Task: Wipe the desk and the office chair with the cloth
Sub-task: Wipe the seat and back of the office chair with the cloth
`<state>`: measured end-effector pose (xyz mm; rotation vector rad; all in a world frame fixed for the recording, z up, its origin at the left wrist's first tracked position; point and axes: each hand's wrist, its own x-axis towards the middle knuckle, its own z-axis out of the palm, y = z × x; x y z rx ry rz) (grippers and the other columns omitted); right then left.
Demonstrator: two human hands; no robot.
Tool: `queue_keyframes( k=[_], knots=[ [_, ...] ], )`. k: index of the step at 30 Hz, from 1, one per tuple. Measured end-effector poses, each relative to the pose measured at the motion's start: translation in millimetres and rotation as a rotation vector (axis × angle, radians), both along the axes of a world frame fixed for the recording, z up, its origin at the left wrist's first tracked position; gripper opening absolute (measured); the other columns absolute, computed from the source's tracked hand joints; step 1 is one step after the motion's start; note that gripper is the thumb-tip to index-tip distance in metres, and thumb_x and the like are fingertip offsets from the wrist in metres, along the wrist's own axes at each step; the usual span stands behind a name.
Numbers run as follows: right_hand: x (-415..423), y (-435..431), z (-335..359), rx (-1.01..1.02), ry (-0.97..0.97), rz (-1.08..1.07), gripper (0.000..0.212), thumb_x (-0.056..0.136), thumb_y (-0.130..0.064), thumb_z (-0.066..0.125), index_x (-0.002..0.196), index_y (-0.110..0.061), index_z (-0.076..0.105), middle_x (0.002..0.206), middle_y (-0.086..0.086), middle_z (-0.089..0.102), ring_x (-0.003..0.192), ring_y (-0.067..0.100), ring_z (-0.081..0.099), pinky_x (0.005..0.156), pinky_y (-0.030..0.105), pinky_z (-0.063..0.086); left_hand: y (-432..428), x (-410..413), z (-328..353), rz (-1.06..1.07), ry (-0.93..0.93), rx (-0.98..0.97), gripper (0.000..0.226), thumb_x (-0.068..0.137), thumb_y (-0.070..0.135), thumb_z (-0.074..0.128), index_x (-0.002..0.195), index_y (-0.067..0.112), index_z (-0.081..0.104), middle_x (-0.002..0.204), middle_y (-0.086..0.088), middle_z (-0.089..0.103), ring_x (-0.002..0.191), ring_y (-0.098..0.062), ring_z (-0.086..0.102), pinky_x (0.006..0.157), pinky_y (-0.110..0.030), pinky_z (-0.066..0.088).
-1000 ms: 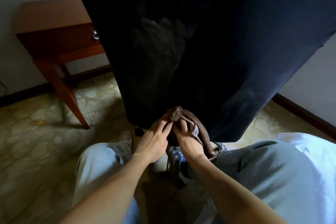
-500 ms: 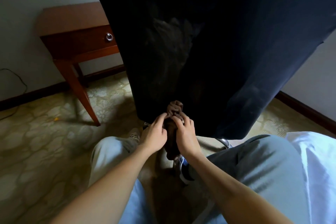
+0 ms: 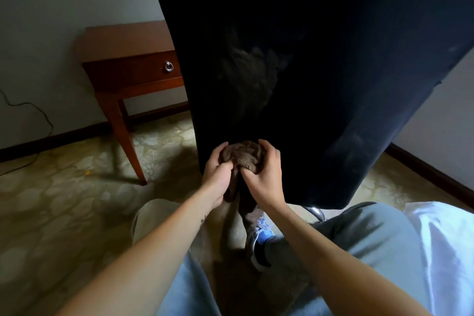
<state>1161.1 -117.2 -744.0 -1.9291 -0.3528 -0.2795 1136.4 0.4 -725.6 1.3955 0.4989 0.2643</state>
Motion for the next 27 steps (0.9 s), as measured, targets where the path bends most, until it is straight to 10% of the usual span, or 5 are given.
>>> queue_keyframes(
  k=[8, 16, 22, 27],
  knots=[
    [-20, 5, 36, 0.152, 0.133, 0.084, 0.071, 0.081, -0.048, 0.037, 0.148, -0.025, 0.040, 0.137, 0.000, 0.035, 0.123, 0.003, 0.035, 0.102, 0.010, 0.027, 1, -8, 56, -0.012, -0.159, 0.017, 0.047, 0.097, -0.001, 0.050, 0.124, 0.035, 0.063, 0.123, -0.002, 0.062, 0.113, -0.019, 0.061, 0.099, -0.040, 0.054],
    [-25, 10, 92, 0.280, 0.044, -0.005, 0.048, 0.085, -0.022, 0.066, 0.130, -0.029, 0.052, 0.120, -0.006, 0.062, 0.112, 0.006, 0.060, 0.101, 0.039, 0.052, 13, -17, 113, 0.028, -0.261, 0.193, 0.031, 0.102, 0.006, 0.050, 0.125, 0.025, 0.055, 0.114, 0.002, 0.061, 0.104, -0.009, 0.059, 0.087, -0.026, 0.053],
    [-28, 3, 137, 0.275, -0.217, -0.042, 0.044, 0.093, -0.019, 0.067, 0.133, -0.026, 0.049, 0.118, -0.007, 0.062, 0.109, 0.003, 0.060, 0.095, 0.024, 0.052, 16, -13, 148, 0.127, -0.379, 0.351, 0.024, 0.100, 0.011, 0.056, 0.117, 0.027, 0.047, 0.118, 0.003, 0.059, 0.112, -0.012, 0.058, 0.091, -0.027, 0.050],
    [-27, -3, 168, 0.311, -0.263, -0.083, 0.041, 0.095, -0.020, 0.066, 0.128, -0.026, 0.043, 0.110, -0.014, 0.058, 0.100, -0.006, 0.059, 0.085, 0.014, 0.050, 14, -21, 166, 0.214, -0.501, 0.572, 0.023, 0.099, 0.018, 0.060, 0.113, 0.016, 0.041, 0.100, 0.014, 0.048, 0.084, 0.020, 0.051, 0.062, -0.008, 0.043]
  ],
)
